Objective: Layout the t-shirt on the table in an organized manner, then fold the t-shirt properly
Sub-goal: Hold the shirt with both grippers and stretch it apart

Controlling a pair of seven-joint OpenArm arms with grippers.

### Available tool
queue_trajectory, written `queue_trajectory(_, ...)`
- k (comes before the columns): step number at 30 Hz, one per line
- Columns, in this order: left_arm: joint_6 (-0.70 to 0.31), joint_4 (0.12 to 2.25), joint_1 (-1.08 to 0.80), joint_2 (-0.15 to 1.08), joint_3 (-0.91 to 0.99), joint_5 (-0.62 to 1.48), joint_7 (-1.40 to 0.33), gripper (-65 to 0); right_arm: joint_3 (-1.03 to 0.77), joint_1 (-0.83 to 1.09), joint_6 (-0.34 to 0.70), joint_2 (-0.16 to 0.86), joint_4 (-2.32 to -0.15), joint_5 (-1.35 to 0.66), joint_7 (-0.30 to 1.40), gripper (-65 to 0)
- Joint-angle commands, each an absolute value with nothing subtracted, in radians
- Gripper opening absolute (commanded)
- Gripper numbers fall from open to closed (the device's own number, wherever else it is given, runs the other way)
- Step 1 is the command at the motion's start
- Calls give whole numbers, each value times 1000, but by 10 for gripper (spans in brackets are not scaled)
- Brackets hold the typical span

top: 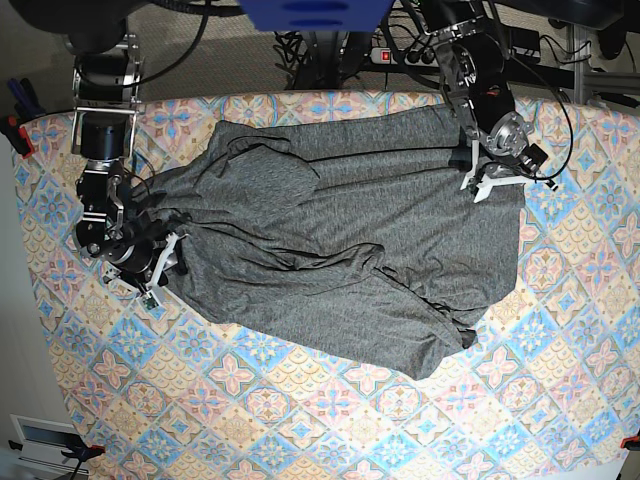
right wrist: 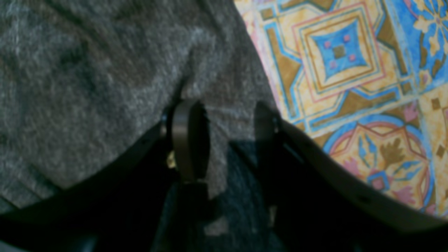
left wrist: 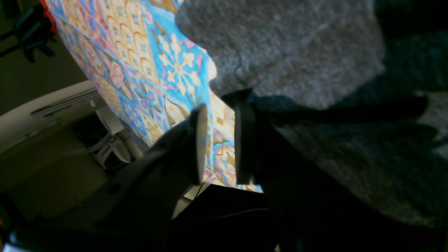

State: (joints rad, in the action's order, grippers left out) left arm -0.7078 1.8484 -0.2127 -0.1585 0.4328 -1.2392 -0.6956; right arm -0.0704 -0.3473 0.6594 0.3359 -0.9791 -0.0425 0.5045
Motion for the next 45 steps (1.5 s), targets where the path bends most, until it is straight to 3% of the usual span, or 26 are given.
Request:
queue_trajectory(1, -698, 1870, -206, -157, 432, -1254, -696, -511, -79, -387, 664, 364, -993, -44, 501, -408)
queue_trajectory(12, -698, 1870, -228, -157, 363, -1287, -702, -511, -70, -455, 661, 374, -993, -44, 475, -408)
queue_trajectory(23, -698, 1868, -229, -157, 298, -1357, -704, -511, -33, -472, 664, 372, -750, -42, 351, -408)
queue_trajectory(33, -698, 1868, -228, -157, 298, -1357, -704, -511, 65, -472, 664, 369, -688, -42, 302, -408)
queue_trajectory(36, -698, 1868, -226, -157, 298, -1357, -704, -511, 127, -472, 664, 369, -688, -42, 300, -452)
queue_trajectory(41, -698, 1868, -228, -157, 298, -1356, -751, -511, 163, -536, 659, 367, -653, -44, 298, -637)
queue_trajectory(45, -698, 1868, -229, -157, 298, -1349, -760, -511, 163, -601, 659, 367, -575, -44, 274, -642)
